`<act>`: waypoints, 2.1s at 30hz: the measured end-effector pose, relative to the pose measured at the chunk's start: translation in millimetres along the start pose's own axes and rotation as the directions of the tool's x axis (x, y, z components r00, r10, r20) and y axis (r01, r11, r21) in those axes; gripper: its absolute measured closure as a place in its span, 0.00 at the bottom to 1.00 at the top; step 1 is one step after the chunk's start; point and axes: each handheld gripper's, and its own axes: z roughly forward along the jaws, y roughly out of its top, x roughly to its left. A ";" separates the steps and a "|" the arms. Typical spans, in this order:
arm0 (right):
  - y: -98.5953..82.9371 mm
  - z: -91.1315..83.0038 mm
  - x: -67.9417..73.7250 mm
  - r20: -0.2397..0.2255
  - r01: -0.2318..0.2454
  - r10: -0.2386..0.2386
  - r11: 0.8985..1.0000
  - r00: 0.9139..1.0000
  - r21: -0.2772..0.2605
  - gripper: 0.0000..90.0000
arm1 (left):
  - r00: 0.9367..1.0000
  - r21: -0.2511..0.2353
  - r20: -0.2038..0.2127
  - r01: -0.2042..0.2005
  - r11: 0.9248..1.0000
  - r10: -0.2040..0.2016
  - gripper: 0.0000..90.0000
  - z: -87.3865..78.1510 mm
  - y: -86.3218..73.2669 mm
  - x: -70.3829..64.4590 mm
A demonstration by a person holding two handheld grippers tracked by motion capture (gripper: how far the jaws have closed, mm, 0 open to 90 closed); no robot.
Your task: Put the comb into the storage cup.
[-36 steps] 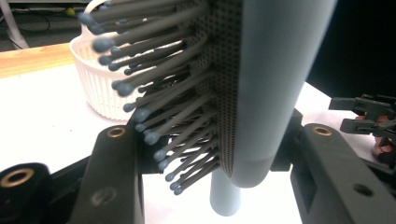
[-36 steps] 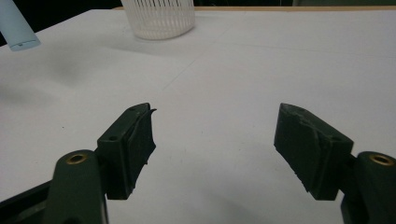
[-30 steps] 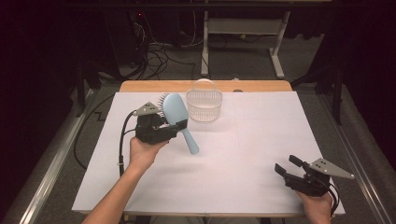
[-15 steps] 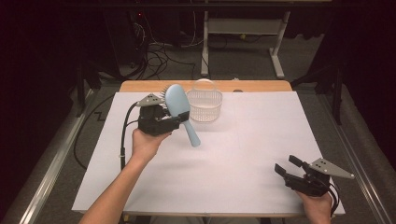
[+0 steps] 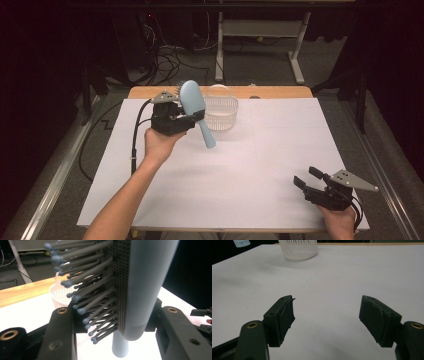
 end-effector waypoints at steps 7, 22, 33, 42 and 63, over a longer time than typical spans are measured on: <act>-0.2 0.3 -0.3 -0.007 -0.007 0.007 1.000 1.000 0.002 0.31 | 1.000 0.006 -0.009 -0.009 1.000 0.009 0.56 9.8 10.9 0.0; -0.1 -0.1 -0.3 -0.009 -0.007 0.007 1.000 1.000 -0.001 0.31 | 0.998 0.008 -0.046 -0.033 0.999 0.033 0.56 28.1 30.2 1.8; 0.0 -0.5 -0.9 -0.007 -0.004 0.004 1.000 1.000 -0.002 0.31 | 0.999 0.000 -0.044 -0.010 1.000 0.010 0.56 36.3 41.4 5.1; 0.0 -0.9 -1.1 -0.005 -0.004 0.004 1.000 1.000 -0.006 0.31 | 0.998 0.006 -0.059 -0.025 1.000 0.025 0.56 45.1 52.2 3.8; -0.2 -1.8 -2.0 -0.004 -0.006 0.006 1.000 1.000 -0.010 0.31 | 0.992 0.020 -0.116 -0.038 0.999 0.040 0.56 69.6 74.7 8.2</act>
